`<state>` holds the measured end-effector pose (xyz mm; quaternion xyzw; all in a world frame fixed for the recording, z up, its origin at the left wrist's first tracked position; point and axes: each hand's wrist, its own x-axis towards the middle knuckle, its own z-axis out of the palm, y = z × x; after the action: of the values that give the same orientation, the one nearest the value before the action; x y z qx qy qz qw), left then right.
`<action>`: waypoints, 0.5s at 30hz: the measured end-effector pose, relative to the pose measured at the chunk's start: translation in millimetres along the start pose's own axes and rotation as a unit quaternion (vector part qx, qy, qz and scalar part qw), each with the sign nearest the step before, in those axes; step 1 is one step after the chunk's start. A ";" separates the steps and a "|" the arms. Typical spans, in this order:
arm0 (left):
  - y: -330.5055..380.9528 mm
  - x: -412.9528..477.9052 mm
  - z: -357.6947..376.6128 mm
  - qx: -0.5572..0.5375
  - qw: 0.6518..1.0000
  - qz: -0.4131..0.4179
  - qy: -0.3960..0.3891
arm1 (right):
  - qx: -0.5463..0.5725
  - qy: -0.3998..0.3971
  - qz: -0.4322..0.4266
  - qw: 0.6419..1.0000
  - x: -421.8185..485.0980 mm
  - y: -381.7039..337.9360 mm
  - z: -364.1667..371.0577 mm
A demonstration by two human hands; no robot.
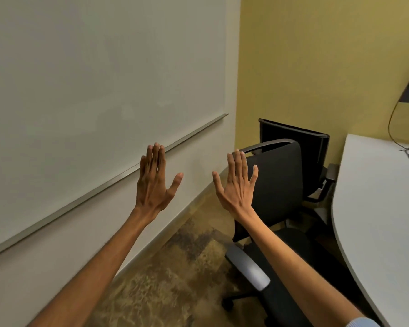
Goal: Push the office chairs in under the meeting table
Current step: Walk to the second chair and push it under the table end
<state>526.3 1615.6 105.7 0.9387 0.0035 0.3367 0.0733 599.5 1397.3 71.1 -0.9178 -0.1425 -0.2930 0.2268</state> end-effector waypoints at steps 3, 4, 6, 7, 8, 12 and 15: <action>-30.5 48.8 27.7 -0.017 0.998 0.052 -0.019 | -0.021 0.012 0.036 0.999 32.4 -7.5 27.4; -37.3 62.2 37.0 -0.030 0.997 0.062 -0.026 | -0.032 0.014 0.041 0.999 40.8 -8.4 34.9; -45.7 87.0 58.4 -0.045 0.994 0.091 -0.032 | -0.051 0.021 0.058 0.997 59.6 -5.3 48.6; -47.2 97.7 69.1 -0.048 0.992 0.110 -0.030 | -0.055 0.025 0.072 0.996 69.0 -3.3 54.2; -50.3 111.3 81.8 -0.055 0.990 0.130 -0.030 | -0.059 0.029 0.088 0.994 80.4 -1.4 61.9; -52.2 162.8 140.1 -0.094 0.978 0.179 -0.045 | -0.083 0.045 0.132 0.987 115.0 17.6 94.9; -48.0 201.6 187.6 -0.118 0.965 0.227 -0.065 | -0.097 0.058 0.163 0.980 142.4 41.7 123.1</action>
<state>803.0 1649.0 83.4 0.9195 -0.2535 0.2813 0.1050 786.4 1441.5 53.8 -0.9279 0.0512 -0.3171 0.1890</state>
